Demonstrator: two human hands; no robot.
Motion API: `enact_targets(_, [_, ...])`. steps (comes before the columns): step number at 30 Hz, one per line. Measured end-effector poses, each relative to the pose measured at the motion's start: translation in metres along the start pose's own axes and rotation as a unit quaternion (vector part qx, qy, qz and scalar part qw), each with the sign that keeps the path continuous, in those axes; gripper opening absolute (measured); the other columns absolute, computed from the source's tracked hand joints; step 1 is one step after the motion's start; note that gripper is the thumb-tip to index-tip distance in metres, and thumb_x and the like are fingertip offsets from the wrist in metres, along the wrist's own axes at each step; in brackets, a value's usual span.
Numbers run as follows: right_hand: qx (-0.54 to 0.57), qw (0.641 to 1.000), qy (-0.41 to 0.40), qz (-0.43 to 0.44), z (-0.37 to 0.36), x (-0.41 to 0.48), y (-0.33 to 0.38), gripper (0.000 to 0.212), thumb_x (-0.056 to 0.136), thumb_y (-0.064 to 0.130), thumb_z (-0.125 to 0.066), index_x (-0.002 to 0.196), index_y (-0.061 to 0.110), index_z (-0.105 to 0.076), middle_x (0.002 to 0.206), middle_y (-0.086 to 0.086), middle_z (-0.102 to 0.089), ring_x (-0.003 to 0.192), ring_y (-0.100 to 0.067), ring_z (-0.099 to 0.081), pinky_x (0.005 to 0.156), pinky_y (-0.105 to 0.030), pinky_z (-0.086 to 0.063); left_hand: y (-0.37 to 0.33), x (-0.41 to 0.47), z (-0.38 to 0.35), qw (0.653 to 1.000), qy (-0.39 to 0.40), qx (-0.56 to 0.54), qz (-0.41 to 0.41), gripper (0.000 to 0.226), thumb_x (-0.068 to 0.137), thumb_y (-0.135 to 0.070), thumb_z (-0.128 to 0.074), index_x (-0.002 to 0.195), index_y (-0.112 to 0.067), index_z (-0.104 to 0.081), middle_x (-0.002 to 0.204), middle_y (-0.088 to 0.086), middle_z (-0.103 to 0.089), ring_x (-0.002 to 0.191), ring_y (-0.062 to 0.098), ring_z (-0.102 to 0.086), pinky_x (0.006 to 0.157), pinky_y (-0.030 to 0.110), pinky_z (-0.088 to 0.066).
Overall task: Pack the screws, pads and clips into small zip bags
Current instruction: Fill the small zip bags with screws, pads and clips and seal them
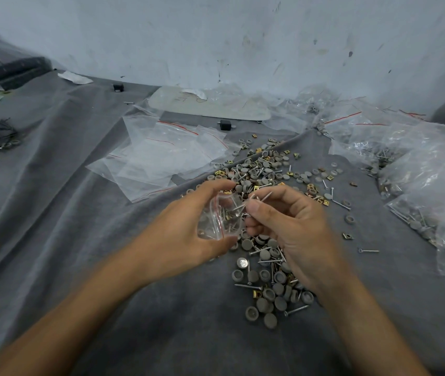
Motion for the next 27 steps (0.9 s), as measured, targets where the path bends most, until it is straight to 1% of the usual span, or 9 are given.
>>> enact_targets(3, [-0.034,0.999,-0.002,0.012,0.0,0.0,0.005,0.011,0.074,0.02,-0.081,0.085,0.019,-0.079,0.077,-0.007,-0.073,0.067,-0.016,-0.069,0.064,-0.024,-0.057,0.0,0.0,0.0,1.0,0.002,0.005,-0.002,0.075,0.073,-0.053,-0.073,0.14,-0.048,-0.039,0.132,-0.023,-0.058,0.126,-0.003,-0.053,0.103,0.033,-0.049])
enact_targets(8, [-0.044,0.999,-0.013,0.017,0.004,0.0,0.008,0.02,0.07,0.023,-0.083,0.089,0.017,-0.08,0.08,-0.007,-0.075,0.068,-0.016,-0.068,0.066,-0.022,-0.057,-0.002,0.0,-0.001,1.0,0.001,0.02,-0.007,0.076,0.074,-0.05,-0.074,0.141,-0.048,-0.038,0.136,-0.029,-0.053,0.125,-0.01,-0.05,0.105,0.028,-0.047])
enact_targets(14, [-0.055,0.998,-0.016,0.021,0.006,0.0,0.011,0.027,0.072,0.023,-0.082,0.098,0.015,-0.081,0.083,-0.007,-0.076,0.07,-0.014,-0.069,0.067,-0.02,-0.057,-0.004,0.002,-0.003,1.0,0.003,0.022,-0.007,0.077,0.075,-0.047,-0.075,0.143,-0.042,-0.04,0.136,-0.026,-0.054,0.126,-0.008,-0.05,0.107,0.028,-0.045])
enact_targets(18, [-0.081,0.996,0.009,0.023,0.001,-0.001,0.013,0.028,0.075,0.022,-0.081,0.103,0.018,-0.081,0.087,-0.009,-0.077,0.072,-0.016,-0.07,0.07,-0.021,-0.057,-0.005,0.002,-0.003,1.0,0.005,0.023,-0.005,0.077,0.075,-0.046,-0.075,0.143,-0.043,-0.039,0.135,-0.025,-0.055,0.124,-0.008,-0.052,0.106,0.028,-0.045])
enact_targets(20, [-0.112,0.993,0.024,0.027,-0.002,-0.002,0.015,0.03,0.08,0.015,-0.081,0.109,0.021,-0.078,0.089,-0.008,-0.077,0.071,-0.015,-0.071,0.069,-0.021,-0.056,-0.004,0.001,-0.003,1.0,0.008,0.022,-0.005,0.077,0.077,-0.043,-0.078,0.144,-0.042,-0.039,0.134,-0.024,-0.056,0.123,-0.006,-0.053,0.105,0.029,-0.046])
enact_targets(22, [-0.141,0.989,0.031,0.033,-0.002,-0.003,0.017,0.038,0.085,0.006,-0.078,0.117,0.024,-0.073,0.092,-0.006,-0.078,0.072,-0.015,-0.071,0.07,-0.021,-0.057,-0.003,0.001,-0.002,1.0,0.007,0.019,-0.007,0.077,0.078,-0.041,-0.079,0.144,-0.042,-0.039,0.133,-0.023,-0.057,0.123,-0.005,-0.054,0.104,0.03,-0.047])
enact_targets(25, [-0.189,0.98,0.041,0.047,-0.003,-0.004,0.023,0.04,0.092,0.0,-0.069,0.121,0.026,-0.069,0.098,-0.001,-0.078,0.078,-0.015,-0.074,0.073,-0.023,-0.058,-0.003,0.001,-0.003,1.0,0.008,0.013,-0.01,0.076,0.076,-0.047,-0.076,0.142,-0.046,-0.039,0.131,-0.027,-0.057,0.122,-0.007,-0.054,0.101,0.024,-0.047])
enact_targets(27, [-0.207,0.975,0.07,0.051,-0.008,-0.006,0.024,0.045,0.095,-0.008,-0.058,0.124,0.024,-0.069,0.104,0.0,-0.078,0.087,-0.016,-0.075,0.078,-0.023,-0.058,-0.004,0.001,-0.004,1.0,0.009,0.005,-0.014,0.074,0.076,-0.048,-0.076,0.141,-0.047,-0.039,0.13,-0.03,-0.056,0.121,-0.007,-0.055,0.099,0.02,-0.047])
Point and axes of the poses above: each hand's wrist, its own x-axis towards the middle knuckle, its own z-axis out of the back of the hand, y = z × x, the point moved 8 cm from there along x, towards the middle knuckle
